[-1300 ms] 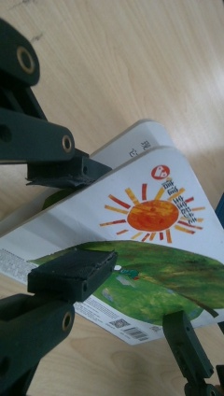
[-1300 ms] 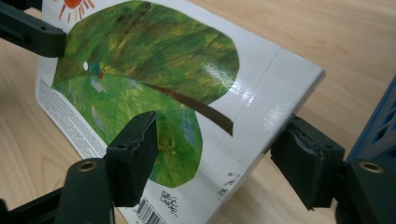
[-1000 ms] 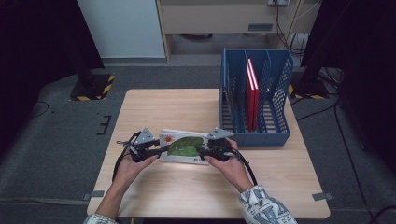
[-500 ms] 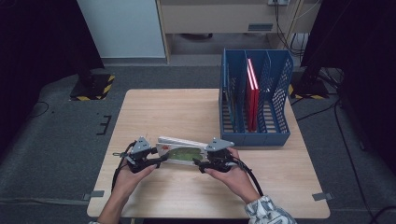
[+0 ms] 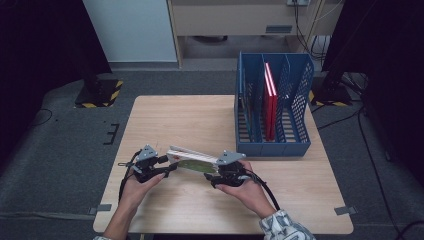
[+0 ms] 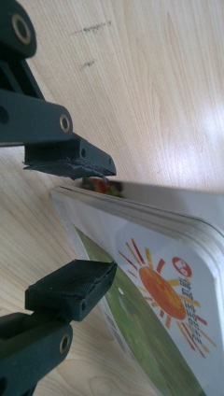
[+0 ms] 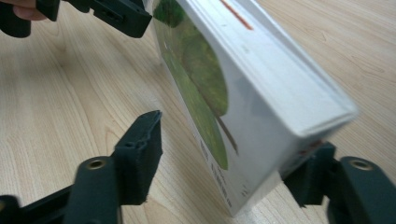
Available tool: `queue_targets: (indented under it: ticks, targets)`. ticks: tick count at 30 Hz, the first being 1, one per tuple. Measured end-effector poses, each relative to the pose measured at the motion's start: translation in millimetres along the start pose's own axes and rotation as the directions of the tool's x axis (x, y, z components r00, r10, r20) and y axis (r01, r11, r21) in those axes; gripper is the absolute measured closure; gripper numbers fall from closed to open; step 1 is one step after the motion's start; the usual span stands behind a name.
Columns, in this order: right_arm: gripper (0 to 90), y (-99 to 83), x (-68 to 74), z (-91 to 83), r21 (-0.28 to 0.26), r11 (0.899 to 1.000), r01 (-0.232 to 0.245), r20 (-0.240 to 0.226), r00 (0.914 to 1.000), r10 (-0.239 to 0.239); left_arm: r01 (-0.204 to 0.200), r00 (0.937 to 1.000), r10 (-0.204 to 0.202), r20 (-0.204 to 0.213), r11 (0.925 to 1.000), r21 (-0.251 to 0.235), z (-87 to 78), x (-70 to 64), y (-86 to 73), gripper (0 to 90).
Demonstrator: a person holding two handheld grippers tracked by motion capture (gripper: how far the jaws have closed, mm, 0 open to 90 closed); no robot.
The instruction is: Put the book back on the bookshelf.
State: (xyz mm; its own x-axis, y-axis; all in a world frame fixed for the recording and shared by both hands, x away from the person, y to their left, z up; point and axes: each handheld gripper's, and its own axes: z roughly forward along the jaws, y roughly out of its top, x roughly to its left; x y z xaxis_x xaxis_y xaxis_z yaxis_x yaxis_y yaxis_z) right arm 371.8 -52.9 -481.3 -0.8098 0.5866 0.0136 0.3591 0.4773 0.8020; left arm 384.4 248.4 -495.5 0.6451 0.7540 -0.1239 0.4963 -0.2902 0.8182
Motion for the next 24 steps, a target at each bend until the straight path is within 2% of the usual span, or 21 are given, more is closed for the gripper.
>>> queue_targets:
  ticks: [5,8,9,12,15,18,21,24]
  targets:
    - [49.5,-2.3,-3.5,-0.2,-0.024,0.999,-0.024,0.008,0.9997,0.024,-0.002,0.9998,0.002,-0.019,1.0,0.002,0.6,1.2,1.3,44.1]
    - [59.3,-2.2,-5.6,-0.8,-0.032,0.999,-0.037,0.008,0.9993,0.037,0.015,0.9996,-0.015,-0.024,0.9999,-0.003,3.4,4.3,2.4,43.0]
    - [60.5,-2.1,-6.6,-0.6,-0.035,0.998,-0.045,0.008,0.9989,0.046,0.024,0.9994,-0.024,-0.027,0.9997,-0.008,4.7,5.5,3.1,42.4]
    - [62.4,-1.2,-6.7,0.6,-0.037,0.998,-0.048,0.012,0.9987,0.049,0.015,0.9993,-0.015,-0.035,0.9998,-0.013,3.7,7.9,3.6,40.5]
    - [64.1,-1.1,-5.6,1.1,-0.04,0.999,-0.035,0.01,0.9993,0.036,0.012,0.9992,-0.012,-0.038,0.9999,-0.008,1.8,9.3,2.7,37.5]
    - [68.2,-0.9,-2.7,1.3,-0.04,0.999,-0.019,-0.001,0.9998,0.019,0.014,0.9982,-0.012,-0.059,0.9997,0.022,0.8,12.1,0.2,34.3]
    - [69.6,-0.9,-0.1,0.9,-0.038,0.999,-0.004,-0.009,1.0,0.004,-0.011,0.9961,0.017,-0.087,0.9981,0.061,0.6,14.2,-1.1,29.5]
    - [70.5,-0.8,2.1,0.4,-0.037,0.999,0.003,-0.012,0.9999,-0.003,-0.035,0.9909,0.048,-0.125,0.9941,0.103,0.5,20.2,-4.3,25.5]
